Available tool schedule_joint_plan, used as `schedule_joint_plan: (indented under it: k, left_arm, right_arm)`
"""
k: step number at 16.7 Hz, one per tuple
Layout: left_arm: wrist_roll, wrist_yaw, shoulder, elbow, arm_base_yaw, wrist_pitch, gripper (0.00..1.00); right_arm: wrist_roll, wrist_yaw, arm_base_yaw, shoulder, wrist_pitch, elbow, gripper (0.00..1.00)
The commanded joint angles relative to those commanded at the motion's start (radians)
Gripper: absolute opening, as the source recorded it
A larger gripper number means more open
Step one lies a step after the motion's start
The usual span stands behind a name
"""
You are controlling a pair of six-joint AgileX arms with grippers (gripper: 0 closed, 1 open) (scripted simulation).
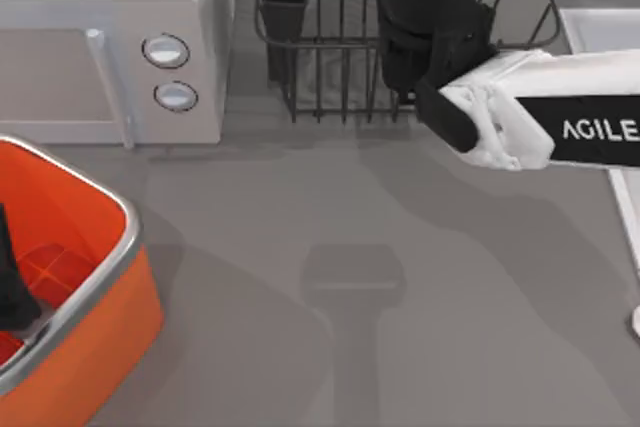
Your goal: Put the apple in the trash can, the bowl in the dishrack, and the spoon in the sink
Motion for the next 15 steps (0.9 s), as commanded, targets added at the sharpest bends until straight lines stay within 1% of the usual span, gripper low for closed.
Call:
schedule_joint_plan:
  k: [3, 7, 11, 15]
  left_arm:
    - [0.0, 0.0, 0.0, 0.0, 0.0, 0.0, 1.0]
    - [0.0, 0.0, 0.0, 0.0, 0.0, 0.0, 1.0]
    - [0.0, 0.0, 0.0, 0.0, 0.0, 0.0, 1.0]
    - [0.0, 0.0, 0.0, 0.0, 0.0, 0.0, 1.0]
  right_arm:
    - [0.001, -0.028, -0.009, -0.028, -0.007, -0.028, 1.0]
    - [0.007, -0.168, -0.069, -0.203, -0.05, -0.195, 1.0]
    - [0.009, -0.35, -0.171, -0.534, -0.148, -0.475, 1.0]
    - [0.001, -0.508, -0.295, -0.991, -0.296, -0.797, 1.0]
